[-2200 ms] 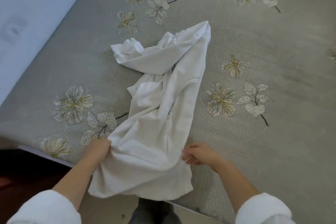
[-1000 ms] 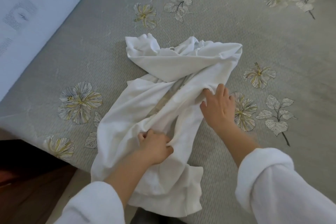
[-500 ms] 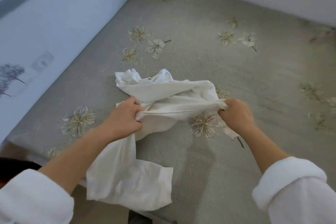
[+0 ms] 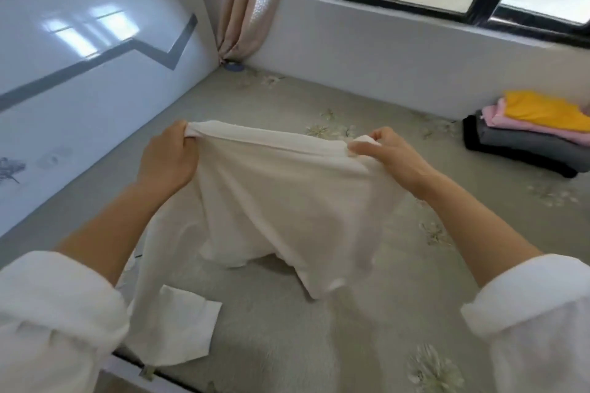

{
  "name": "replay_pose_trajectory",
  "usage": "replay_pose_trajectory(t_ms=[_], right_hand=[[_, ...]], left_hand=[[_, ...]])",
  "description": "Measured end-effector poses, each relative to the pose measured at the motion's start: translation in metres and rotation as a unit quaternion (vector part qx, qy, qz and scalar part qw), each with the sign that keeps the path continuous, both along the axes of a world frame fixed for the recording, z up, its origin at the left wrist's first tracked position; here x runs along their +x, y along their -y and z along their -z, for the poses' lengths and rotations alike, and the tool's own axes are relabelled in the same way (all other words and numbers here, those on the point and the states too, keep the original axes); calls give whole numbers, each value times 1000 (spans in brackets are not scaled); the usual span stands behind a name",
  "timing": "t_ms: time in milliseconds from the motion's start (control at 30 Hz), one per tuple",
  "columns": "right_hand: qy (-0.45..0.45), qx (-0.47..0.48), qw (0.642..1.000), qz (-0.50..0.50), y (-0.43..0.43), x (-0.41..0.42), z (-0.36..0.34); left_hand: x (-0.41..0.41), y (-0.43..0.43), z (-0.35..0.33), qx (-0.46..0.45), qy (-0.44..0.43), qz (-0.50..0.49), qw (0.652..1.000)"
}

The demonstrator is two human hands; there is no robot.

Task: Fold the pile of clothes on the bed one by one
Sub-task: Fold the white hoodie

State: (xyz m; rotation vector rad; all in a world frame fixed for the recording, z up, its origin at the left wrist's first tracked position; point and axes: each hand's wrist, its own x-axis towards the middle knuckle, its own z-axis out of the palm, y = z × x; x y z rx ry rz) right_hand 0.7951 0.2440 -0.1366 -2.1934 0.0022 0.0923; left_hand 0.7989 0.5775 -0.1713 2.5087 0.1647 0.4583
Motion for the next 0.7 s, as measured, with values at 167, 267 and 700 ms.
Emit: replay_pose_trajectory(t_ms=[167,267,700], right_hand=[[-96,-398,905,-118,33,-30,-56],[-81,-446,891,-34,62,-39,-74],[-24,-359,876,321,145,-29,-15]], left_hand=[[-9,33,-37,-104,42,-3,994],[-6,44,-63,-85,40,85,992],[86,73,-89,266,-127,123,948]])
